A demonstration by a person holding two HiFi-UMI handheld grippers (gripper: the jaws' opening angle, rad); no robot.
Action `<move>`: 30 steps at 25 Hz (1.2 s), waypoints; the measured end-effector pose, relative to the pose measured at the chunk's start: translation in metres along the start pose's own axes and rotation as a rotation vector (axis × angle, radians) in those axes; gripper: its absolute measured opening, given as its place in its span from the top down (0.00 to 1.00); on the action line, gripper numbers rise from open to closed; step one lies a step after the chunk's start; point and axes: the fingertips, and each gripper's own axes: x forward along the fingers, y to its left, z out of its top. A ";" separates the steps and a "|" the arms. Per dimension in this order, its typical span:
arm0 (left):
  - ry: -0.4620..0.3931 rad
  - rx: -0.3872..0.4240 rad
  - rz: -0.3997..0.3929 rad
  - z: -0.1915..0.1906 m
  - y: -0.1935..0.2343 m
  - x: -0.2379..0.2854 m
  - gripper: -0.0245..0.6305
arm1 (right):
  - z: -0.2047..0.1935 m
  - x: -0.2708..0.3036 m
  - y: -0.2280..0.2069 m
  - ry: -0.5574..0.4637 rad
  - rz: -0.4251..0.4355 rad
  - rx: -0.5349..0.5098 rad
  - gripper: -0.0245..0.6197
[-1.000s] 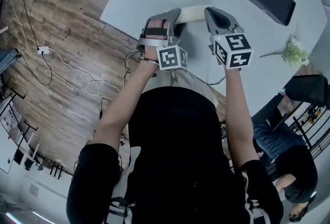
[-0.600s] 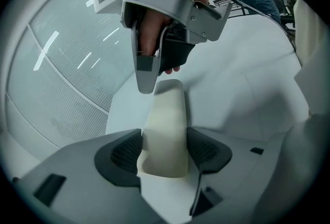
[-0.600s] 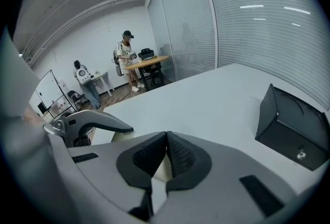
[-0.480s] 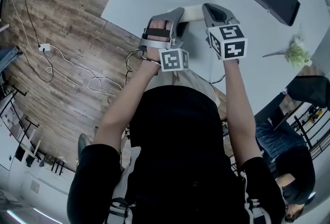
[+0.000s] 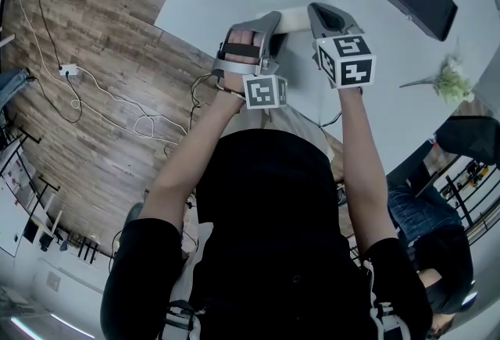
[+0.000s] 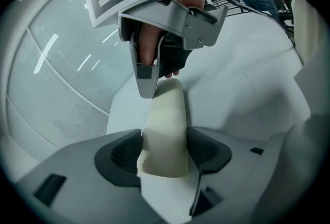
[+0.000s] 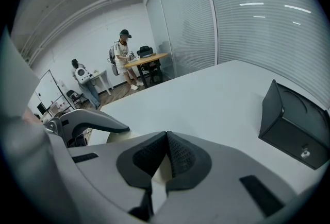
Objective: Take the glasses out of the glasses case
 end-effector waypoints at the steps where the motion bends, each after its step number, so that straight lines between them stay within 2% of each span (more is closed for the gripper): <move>1: 0.000 -0.001 -0.001 0.000 0.000 0.000 0.52 | 0.000 0.000 0.000 0.002 0.000 0.002 0.93; 11: 0.003 -0.012 0.002 0.001 -0.002 0.001 0.52 | -0.002 0.002 -0.002 0.004 -0.007 0.009 0.93; 16: -0.007 0.027 0.022 0.001 -0.004 0.000 0.52 | -0.004 0.008 -0.003 0.024 -0.021 -0.002 0.93; 23: 0.000 0.028 0.028 0.000 0.000 -0.002 0.52 | -0.001 0.007 0.000 0.027 -0.021 0.001 0.93; 30: -0.005 0.002 -0.021 0.000 0.000 -0.007 0.52 | 0.007 -0.015 -0.001 -0.021 -0.053 0.027 0.93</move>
